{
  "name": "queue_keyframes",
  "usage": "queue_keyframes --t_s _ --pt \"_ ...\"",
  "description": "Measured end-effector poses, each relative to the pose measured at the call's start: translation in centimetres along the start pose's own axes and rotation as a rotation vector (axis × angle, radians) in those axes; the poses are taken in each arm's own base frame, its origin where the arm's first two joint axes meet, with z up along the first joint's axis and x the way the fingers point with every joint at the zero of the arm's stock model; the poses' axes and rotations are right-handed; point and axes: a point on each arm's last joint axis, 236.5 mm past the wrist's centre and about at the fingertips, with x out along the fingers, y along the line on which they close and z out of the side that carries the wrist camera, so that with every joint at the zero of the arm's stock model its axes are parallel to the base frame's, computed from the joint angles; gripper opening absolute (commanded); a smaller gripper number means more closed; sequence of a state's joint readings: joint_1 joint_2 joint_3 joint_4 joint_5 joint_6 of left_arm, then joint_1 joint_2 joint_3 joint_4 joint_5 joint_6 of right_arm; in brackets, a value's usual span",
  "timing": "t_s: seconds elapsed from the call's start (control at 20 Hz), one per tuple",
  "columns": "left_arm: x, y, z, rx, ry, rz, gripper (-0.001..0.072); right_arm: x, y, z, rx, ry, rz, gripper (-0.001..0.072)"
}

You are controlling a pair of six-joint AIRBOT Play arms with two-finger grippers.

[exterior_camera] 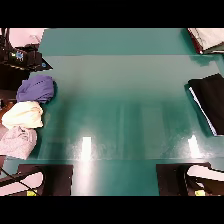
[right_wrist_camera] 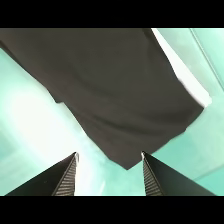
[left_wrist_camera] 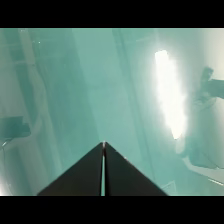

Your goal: Fold the shirts.

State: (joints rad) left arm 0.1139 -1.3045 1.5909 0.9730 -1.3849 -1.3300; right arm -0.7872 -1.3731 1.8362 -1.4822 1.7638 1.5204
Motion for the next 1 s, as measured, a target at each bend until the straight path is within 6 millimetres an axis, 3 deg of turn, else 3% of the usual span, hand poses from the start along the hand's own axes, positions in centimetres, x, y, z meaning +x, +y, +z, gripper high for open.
queue_keyframes --t_s 0.1,0.2,0.3,0.4,0.5,0.65,0.75,0.85,1.0 --pt "0.0 0.0 0.1 0.001 -0.003 0.0 0.0029 0.0 0.5 -0.4 0.004 0.019 -0.006 0.0468" --pt "0.0 0.1 0.4 0.001 -0.016 0.003 0.0029 0.1 2.5 -0.8 -0.019 0.035 0.026 0.0459" --pt "0.0 0.1 0.5 0.001 -0.023 0.004 0.0029 0.1 6.7 -1.3 -0.087 0.051 0.122 0.0434" --pt "0.0 0.1 0.7 0.0 -0.031 0.005 0.0029 -0.4 12.3 -2.5 -0.191 0.071 0.245 0.0393" --pt "0.0 0.2 1.0 -0.001 -0.04 0.006 0.003 -1.2 18.2 -4.7 -0.322 0.102 0.357 0.0026" --pt "0.0 0.2 1.3 -0.004 -0.055 0.009 0.0029 -2.6 25.7 -9.5 -0.555 0.15 0.47 0.0026" --pt "0.0 0.2 1.4 -0.004 -0.061 0.01 0.003 -3.4 29.3 -12.5 -0.688 0.162 0.522 0.0026" --pt "0.0 0.3 1.5 -0.005 -0.063 0.01 0.0029 -4.3 32.4 -15.2 -0.798 0.161 0.57 0.0026" --pt "-0.1 0.3 1.6 -0.005 -0.066 0.011 0.003 -5.2 35.2 -17.9 -0.89 0.147 0.618 0.0026"
